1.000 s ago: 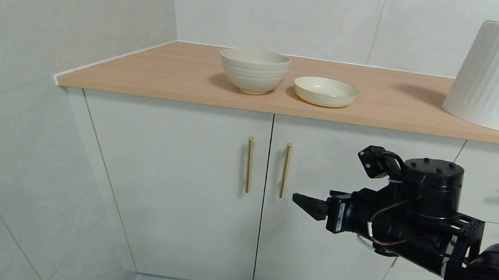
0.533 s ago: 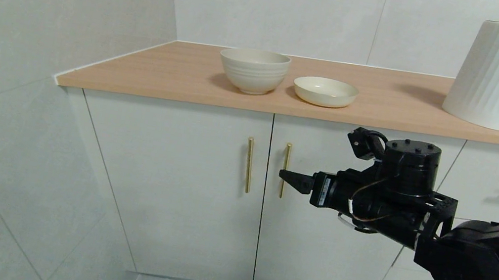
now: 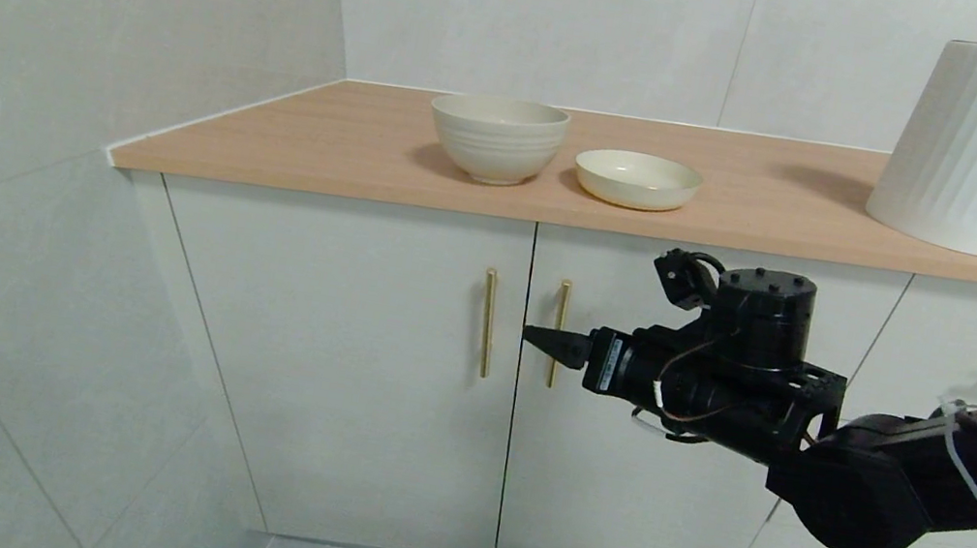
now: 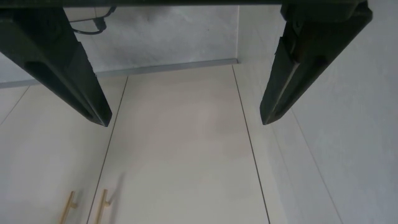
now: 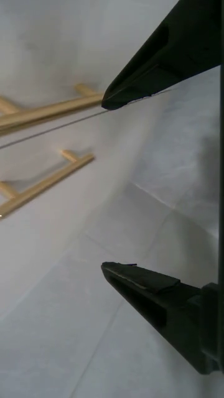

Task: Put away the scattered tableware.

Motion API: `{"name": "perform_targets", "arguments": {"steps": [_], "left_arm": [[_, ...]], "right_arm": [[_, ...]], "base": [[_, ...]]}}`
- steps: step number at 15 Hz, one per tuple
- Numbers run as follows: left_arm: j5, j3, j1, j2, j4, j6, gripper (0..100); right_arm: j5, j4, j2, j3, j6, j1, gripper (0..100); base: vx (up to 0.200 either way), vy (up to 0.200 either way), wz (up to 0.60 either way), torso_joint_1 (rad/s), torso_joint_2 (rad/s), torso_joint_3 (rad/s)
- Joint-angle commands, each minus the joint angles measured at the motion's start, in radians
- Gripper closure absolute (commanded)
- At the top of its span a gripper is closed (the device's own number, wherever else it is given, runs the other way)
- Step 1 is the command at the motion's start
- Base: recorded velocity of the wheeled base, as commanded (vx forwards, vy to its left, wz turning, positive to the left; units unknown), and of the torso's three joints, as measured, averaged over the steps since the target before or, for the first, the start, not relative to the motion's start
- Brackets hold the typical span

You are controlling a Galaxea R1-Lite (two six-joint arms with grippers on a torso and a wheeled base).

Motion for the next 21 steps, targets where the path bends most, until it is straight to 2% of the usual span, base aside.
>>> {"name": "perform_targets", "arguments": {"steps": [1, 5, 9, 12, 15, 21], "left_arm": [[0.000, -0.001, 0.000, 0.000, 0.000, -0.001, 0], [0.000, 0.000, 0.000, 0.000, 0.000, 0.000, 0], [0.000, -0.001, 0.000, 0.000, 0.000, 0.000, 0], [0.000, 0.000, 0.000, 0.000, 0.000, 0.000, 0], [0.000, -0.001, 0.000, 0.000, 0.000, 0.000, 0], [0.000, 0.000, 0.000, 0.000, 0.000, 0.000, 0]], "right_arm": [[-0.002, 0.000, 0.066, -0.058, 0.000, -0.001, 0], [-0.008, -0.020, 0.129, -0.094, 0.000, -0.019, 0], [-0.022, -0.120, 0.191, -0.117, 0.000, -0.024, 0], [-0.029, -0.137, 0.217, -0.134, 0.004, -0.024, 0], [-0.028, -0.229, 0.272, -0.149, 0.040, -0.019, 0], [-0.020, -0.232, 0.270, -0.147, 0.102, 0.004, 0]], "base": [[0.000, 0.000, 0.00, 0.000, 0.00, 0.000], [0.000, 0.000, 0.00, 0.000, 0.00, 0.000], [0.000, 0.000, 0.00, 0.000, 0.00, 0.000], [0.000, 0.000, 0.00, 0.000, 0.00, 0.000], [0.000, 0.000, 0.00, 0.000, 0.00, 0.000], [0.000, 0.000, 0.00, 0.000, 0.00, 0.000]]}}
